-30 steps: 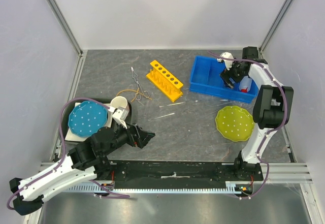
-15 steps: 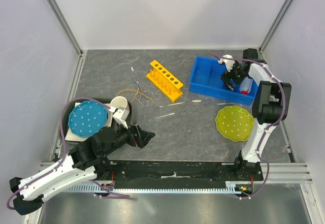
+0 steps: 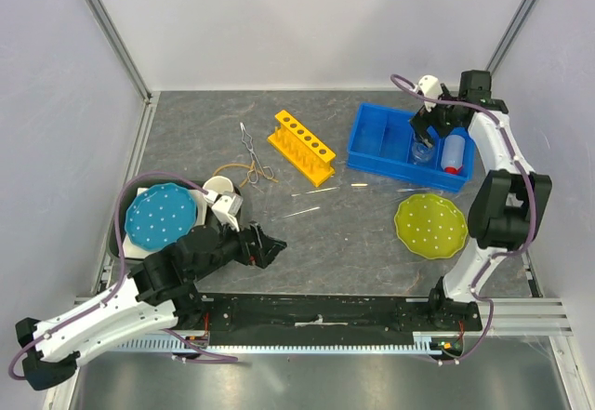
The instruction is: Organize the chemistry lab equipment
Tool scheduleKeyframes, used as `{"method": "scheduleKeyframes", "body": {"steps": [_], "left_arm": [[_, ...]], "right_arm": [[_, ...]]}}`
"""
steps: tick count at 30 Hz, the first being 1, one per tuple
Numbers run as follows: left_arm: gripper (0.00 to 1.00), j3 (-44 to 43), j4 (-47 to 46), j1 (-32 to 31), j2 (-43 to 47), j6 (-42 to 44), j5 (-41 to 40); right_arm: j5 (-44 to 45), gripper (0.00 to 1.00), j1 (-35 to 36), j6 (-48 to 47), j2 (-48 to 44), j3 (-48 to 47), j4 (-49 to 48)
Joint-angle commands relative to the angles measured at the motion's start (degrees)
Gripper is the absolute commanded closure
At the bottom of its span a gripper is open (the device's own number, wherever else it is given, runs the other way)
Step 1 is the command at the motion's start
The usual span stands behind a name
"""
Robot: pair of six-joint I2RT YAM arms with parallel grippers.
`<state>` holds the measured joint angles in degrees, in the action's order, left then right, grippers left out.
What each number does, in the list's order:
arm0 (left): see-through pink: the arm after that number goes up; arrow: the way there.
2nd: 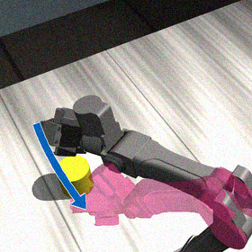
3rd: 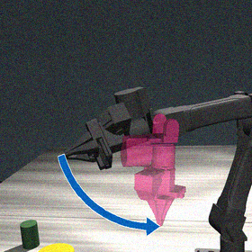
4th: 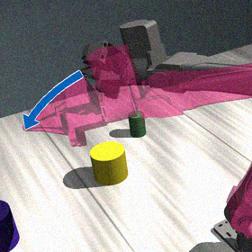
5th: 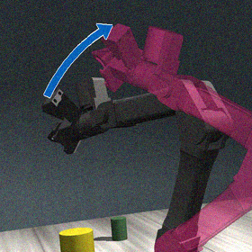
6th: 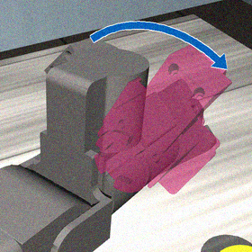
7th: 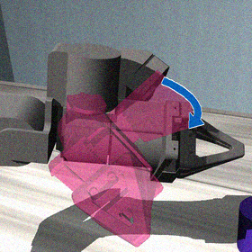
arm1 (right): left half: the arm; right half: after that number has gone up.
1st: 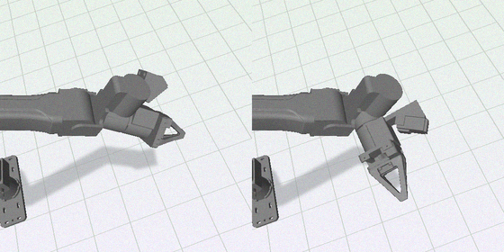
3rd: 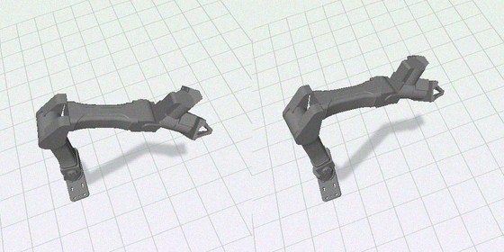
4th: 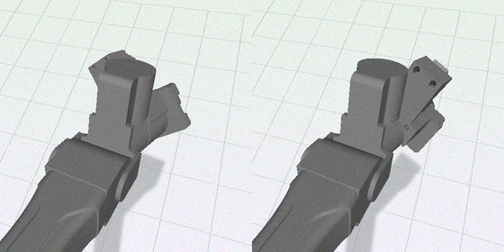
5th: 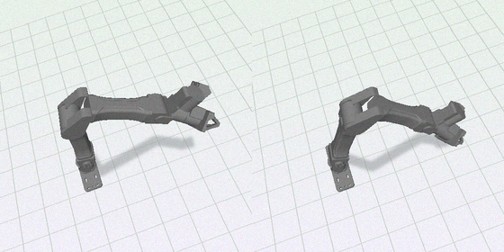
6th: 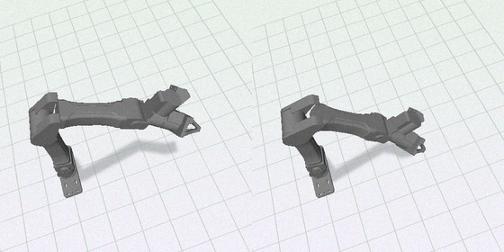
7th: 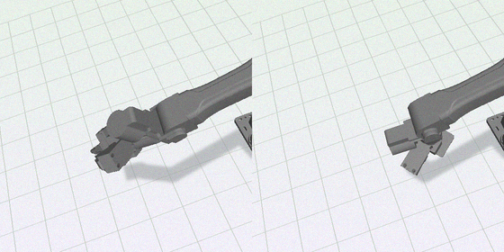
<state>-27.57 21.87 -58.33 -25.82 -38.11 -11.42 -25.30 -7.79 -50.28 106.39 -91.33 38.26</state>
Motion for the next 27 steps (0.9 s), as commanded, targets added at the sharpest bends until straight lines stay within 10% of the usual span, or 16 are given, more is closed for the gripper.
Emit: {"method": "scheduleKeyframes", "body": {"steps": [1, 17, 27], "left_arm": [[0.02, -4.77, 2.38, -0.21, -3.08, 2.07, -0.53], [0.0, -17.41, 10.73, -0.12, -25.14, 8.83, -0.79], [0.07, -35.96, 22.86, -0.12, -54.05, 25.25, -6.94]], "right_arm": [[-6.07, 0.02, -0.21, 4.22, -9.33, 0.44, -0.64], [-35.22, 0.02, -0.21, 31.01, -36.25, 34.45, -19.0], [-37.54, 0.02, -0.21, 29.71, -38.45, 45.53, -21.12]]}}
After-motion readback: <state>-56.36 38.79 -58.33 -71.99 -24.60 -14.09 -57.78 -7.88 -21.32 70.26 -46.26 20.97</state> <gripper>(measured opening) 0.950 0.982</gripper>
